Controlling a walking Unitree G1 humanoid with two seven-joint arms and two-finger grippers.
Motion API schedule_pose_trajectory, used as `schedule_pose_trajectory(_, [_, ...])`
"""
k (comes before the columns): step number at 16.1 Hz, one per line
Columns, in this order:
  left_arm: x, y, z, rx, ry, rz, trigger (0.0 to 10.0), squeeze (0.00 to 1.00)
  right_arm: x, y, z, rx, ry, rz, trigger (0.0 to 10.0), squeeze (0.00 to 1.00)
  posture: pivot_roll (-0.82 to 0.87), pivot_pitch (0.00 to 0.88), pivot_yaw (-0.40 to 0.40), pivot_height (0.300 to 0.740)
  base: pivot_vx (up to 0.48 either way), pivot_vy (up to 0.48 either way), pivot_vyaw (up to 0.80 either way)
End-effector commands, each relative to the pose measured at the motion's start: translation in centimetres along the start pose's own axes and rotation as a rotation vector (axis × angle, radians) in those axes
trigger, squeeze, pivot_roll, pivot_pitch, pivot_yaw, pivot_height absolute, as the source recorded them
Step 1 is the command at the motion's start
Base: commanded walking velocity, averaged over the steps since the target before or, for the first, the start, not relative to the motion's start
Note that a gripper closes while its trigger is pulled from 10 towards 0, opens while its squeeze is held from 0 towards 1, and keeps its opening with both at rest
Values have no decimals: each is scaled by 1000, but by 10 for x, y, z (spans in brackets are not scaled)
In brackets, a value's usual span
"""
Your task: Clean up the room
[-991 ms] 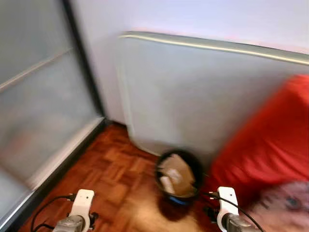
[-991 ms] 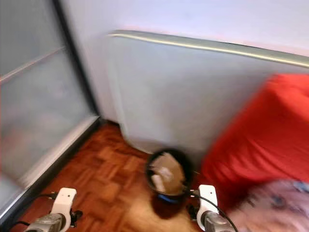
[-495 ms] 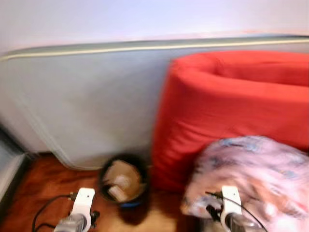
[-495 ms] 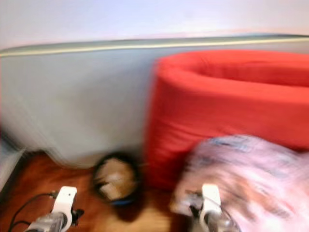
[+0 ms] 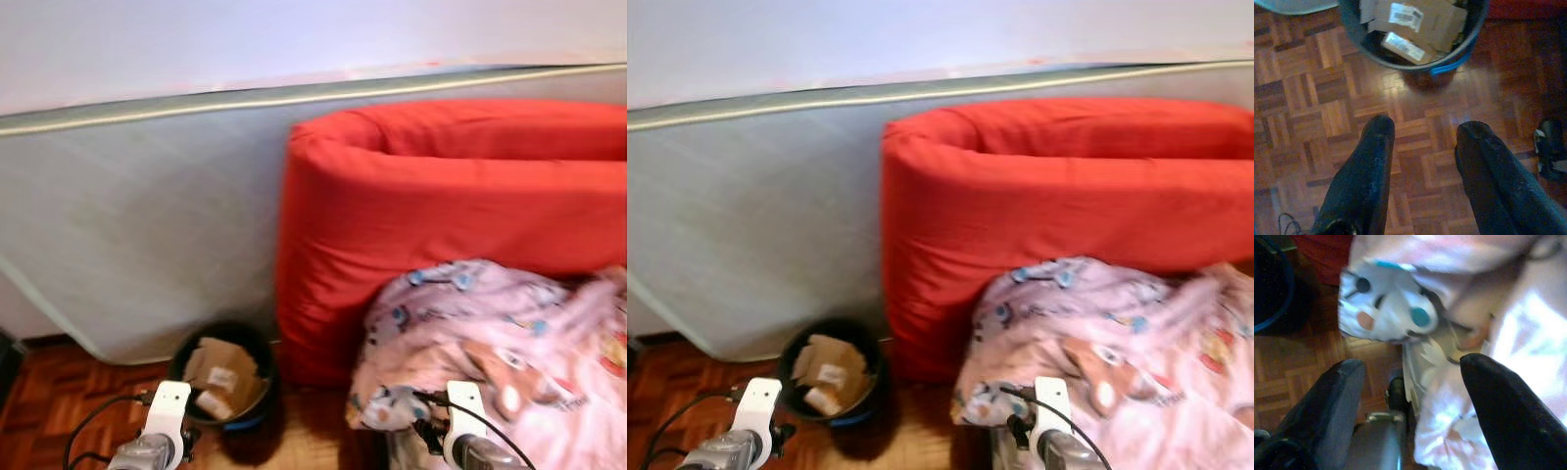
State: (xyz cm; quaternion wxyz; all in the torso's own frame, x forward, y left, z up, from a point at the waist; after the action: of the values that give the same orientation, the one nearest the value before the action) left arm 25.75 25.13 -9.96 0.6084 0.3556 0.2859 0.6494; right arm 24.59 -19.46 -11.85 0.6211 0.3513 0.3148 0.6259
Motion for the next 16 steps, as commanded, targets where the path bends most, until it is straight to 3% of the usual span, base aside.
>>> schedule_pose_trajectory(1, [6,1,-8,24,-1,14,10000,0,5,-1,3,-12,-13,10,10000,0,-28,0,18,740,0,349,0])
schedule_pose_trajectory(6, [6,1,-8,24,-2,15,10000,0,5,-1,3,-12,-21,4,10000,0,-26,0,16,740,0,346,0])
schedule_pose_trajectory(16, [5,1,-6,13,-8,10,10000,0,4,-1,2,4,8,5,10000,0,-26,0,16,740,0,0,-720])
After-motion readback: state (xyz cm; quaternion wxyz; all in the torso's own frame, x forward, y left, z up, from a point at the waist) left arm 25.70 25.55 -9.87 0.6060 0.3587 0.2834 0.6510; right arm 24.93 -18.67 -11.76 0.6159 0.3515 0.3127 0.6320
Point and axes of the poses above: a point about 5 cm out from each wrist's last joint towards the gripper, its own y axis pointing back from the gripper into the wrist, its own z axis along the axis of the wrist's last joint, x = y × z, the point moved 6 cm from there along -y, pointing out of the wrist towards the gripper, and after that the axes turned 3 degrees about y, right-handed, at the moved point
